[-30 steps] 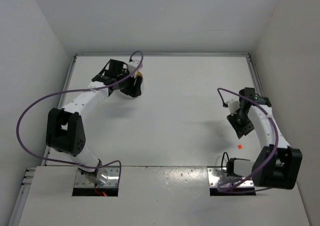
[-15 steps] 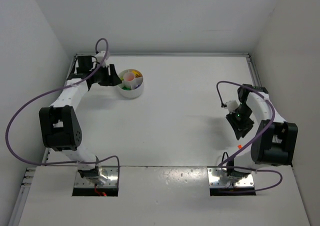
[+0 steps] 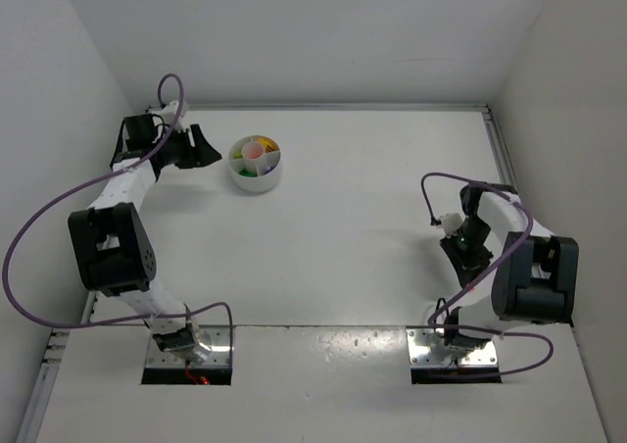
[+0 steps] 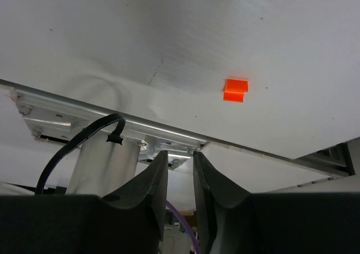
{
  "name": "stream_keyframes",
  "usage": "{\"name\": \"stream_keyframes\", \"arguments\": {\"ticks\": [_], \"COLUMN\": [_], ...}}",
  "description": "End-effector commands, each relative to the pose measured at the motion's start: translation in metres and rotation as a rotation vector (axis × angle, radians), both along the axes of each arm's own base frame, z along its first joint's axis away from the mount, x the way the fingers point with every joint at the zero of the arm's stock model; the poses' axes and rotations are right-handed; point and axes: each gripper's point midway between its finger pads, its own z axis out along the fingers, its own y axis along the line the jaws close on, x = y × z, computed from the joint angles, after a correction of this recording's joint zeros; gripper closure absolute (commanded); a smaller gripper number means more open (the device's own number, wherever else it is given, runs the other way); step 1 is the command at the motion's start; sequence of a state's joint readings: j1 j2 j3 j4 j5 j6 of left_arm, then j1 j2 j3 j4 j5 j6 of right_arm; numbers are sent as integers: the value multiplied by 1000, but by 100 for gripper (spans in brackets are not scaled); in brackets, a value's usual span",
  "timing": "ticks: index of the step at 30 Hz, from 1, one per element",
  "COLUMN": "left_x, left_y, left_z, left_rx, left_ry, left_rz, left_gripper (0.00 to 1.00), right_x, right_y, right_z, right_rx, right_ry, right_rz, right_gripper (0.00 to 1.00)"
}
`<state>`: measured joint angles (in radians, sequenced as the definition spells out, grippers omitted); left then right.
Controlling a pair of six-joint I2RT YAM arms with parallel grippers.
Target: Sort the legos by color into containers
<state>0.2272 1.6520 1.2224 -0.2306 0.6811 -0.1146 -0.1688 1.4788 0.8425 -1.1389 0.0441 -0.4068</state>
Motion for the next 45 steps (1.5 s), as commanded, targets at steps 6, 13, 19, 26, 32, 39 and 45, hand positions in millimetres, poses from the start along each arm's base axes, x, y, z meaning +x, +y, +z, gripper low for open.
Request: {"name": "stream_keyframes", "arguments": {"ticks": [6, 13, 19, 26, 32, 39, 45], "left_x": [18, 27, 31, 34, 38, 42, 46], "left_y": [11, 12, 13, 19, 20, 21, 23], "left_z": [-10, -25, -26, -27, -29, -32, -37], "left_rx": [-79, -90, -97, -97, -97, -104, -105], "left_ry": [-6, 13, 18, 17, 19, 23, 28], "left_rz": [-2, -8, -4, 5, 5, 9, 21], "left_gripper": [39, 39, 39, 39, 39, 39, 39], "right_x": [3, 16, 15, 0, 2, 4, 3], "right_y": [-15, -22, -25, -26, -30, -30, -30], "right_z": [-16, -21, -25, -35, -38, -49, -54], "right_rx": [-69, -91, -87, -122, -137, -129, -128], "right_ry": [54, 62, 78, 78, 70, 55, 45], "right_rz": [-25, -37, -55, -123, -162, -156, -148], "right_gripper": [70, 65, 65, 65, 65, 65, 68]}}
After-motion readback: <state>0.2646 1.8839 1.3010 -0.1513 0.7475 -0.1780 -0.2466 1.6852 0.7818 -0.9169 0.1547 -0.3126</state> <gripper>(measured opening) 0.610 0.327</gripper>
